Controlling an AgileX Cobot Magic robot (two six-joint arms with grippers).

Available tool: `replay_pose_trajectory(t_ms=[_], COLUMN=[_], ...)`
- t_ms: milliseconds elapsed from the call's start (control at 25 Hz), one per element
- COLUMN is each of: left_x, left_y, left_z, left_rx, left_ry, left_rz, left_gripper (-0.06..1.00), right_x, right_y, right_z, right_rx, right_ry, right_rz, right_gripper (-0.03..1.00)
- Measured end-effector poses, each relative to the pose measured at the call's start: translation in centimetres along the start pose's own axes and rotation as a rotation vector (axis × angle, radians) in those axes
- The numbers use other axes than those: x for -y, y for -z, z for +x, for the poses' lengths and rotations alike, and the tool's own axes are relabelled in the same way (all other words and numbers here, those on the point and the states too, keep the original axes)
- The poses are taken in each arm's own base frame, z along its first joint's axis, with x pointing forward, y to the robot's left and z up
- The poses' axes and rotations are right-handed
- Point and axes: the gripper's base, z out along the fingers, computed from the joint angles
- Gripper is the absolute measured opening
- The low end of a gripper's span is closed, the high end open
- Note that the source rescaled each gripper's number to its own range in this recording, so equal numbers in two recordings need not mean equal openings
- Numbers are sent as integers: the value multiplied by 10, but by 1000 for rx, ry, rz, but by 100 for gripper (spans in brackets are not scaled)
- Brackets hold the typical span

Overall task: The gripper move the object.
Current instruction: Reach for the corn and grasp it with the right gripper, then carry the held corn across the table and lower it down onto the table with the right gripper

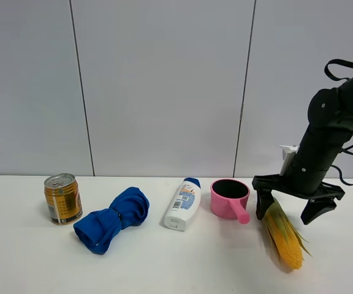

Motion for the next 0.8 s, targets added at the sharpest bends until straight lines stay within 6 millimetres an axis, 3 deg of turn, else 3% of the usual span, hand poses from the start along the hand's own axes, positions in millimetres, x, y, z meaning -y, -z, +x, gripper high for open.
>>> replay_pose_trajectory(t_ms=[240,480,560,680,720,800], left_x=[0,0,0,0,0,0], left_y=[0,0,0,0,0,0], left_z=[0,0,0,0,0,0], left_rx=[0,0,0,0,0,0], left_ry=[0,0,0,0,0,0], left_rz=[0,0,0,0,0,0], left_gripper=[100,100,100,100,100,100], right_x=[4,7,8,10,11,11], right_y=[-14,-14,-14,-14,-14,-14], right_z=[4,3,3,1,1,1], right_rx=[-41,-43,-40,-22,-19,-17], right_ry=[24,59,69,96,95,99], right_rz=[32,65,80,106,109,116], right_gripper=[95,68,50,6,0,0])
